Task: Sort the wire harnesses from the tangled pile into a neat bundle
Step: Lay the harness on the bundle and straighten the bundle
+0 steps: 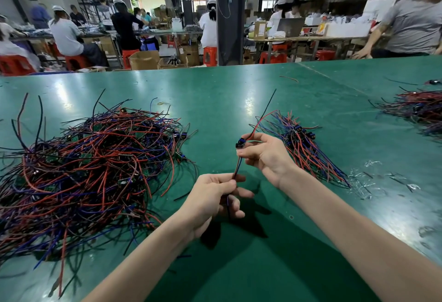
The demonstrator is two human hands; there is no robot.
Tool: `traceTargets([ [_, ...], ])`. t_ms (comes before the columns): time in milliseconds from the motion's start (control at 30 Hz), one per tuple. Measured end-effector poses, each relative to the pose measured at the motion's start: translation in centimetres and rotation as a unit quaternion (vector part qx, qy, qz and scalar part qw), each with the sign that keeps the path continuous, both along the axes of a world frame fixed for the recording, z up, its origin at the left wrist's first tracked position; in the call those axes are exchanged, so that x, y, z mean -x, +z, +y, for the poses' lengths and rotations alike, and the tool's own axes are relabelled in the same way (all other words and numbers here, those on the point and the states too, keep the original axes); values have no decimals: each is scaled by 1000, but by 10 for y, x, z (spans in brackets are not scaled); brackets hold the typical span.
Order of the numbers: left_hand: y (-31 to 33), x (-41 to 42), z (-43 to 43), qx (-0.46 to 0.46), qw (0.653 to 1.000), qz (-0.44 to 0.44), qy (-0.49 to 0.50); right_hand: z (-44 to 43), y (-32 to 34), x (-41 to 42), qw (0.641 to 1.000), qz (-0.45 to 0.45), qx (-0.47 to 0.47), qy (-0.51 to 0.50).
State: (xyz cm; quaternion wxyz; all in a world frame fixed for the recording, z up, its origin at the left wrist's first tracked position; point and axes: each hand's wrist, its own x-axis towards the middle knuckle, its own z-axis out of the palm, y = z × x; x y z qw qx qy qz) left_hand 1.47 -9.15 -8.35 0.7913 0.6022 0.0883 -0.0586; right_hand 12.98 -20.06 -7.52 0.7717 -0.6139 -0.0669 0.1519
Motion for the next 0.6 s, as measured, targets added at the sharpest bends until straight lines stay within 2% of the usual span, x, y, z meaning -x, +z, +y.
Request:
traceTargets([
  [267,-2,6,-5,-10,1000,-1,-20,-14,4,-13,998,33,-29,-35],
  [467,-3,11,-5,-82,996,22,-22,-15,10,-11,995,72,-66,-21],
  [600,-2,10,-6,-79,996,46,-21,-16,19,-8,990,96,-107,4],
])
